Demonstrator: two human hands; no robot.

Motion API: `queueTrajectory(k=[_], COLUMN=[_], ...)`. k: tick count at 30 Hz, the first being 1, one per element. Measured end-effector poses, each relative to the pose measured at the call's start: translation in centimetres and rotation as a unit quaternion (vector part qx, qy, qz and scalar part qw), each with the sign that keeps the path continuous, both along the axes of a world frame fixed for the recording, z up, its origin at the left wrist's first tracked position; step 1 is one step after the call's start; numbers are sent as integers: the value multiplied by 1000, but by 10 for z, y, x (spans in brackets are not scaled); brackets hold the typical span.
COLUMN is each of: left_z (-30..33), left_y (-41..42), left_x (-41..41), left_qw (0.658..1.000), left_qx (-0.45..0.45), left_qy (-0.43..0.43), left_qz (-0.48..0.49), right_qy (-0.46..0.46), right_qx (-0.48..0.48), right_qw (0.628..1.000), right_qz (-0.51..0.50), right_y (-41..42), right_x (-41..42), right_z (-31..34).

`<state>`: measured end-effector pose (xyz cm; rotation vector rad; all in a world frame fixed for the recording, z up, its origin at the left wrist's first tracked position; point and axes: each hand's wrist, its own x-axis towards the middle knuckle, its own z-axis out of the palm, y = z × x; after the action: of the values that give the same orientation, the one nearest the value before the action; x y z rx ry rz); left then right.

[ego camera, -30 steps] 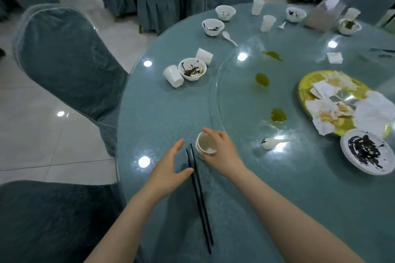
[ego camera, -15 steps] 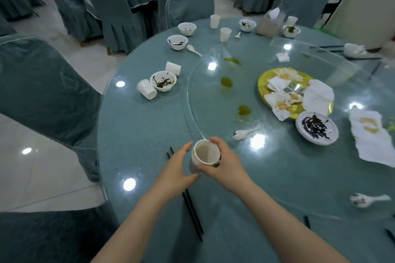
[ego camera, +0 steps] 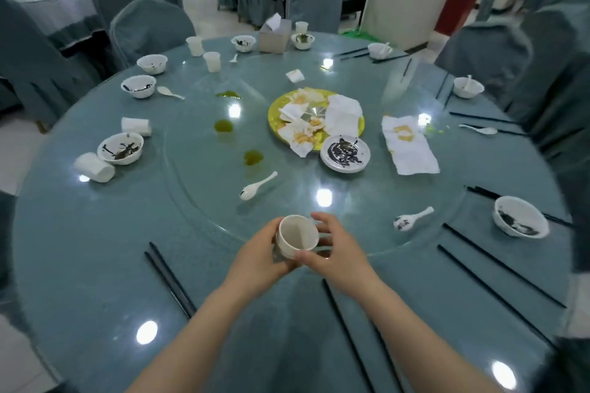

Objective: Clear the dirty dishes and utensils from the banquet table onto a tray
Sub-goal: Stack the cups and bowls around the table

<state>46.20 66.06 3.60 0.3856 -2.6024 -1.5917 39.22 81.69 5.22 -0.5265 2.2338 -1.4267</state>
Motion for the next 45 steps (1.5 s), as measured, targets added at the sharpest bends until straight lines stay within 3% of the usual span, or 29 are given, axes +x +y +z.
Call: queueTrajectory(k=[14,18,23,30,35,45], left_z=[-10,-13,-9,-5,-5,-4], left_y=[152,180,203,210,192,152], left_x=[-110,-134,-156,-155,-139,-75], left_qw=[1000,1000,999,997,991,968], left_qx=[4,6,22,20,18,65], left_qy=[-24,-26,-34,-41,-38,-21], left_qz=[-4,4,16,61,127,243], right_qy=[-47,-107,-182,-249,-208,-174], right_qx=[-4,-12,-91,-116,-80,-74], right_qw=[980,943,863,816,836,930], right_qz=[-195,-316,-462,-509,-502,-316], right_y=[235,298,353,376,364,275], right_x=[-99,-133,-187,-248,-253,-197], right_z=[-44,-68,-83,-95,-96,-64])
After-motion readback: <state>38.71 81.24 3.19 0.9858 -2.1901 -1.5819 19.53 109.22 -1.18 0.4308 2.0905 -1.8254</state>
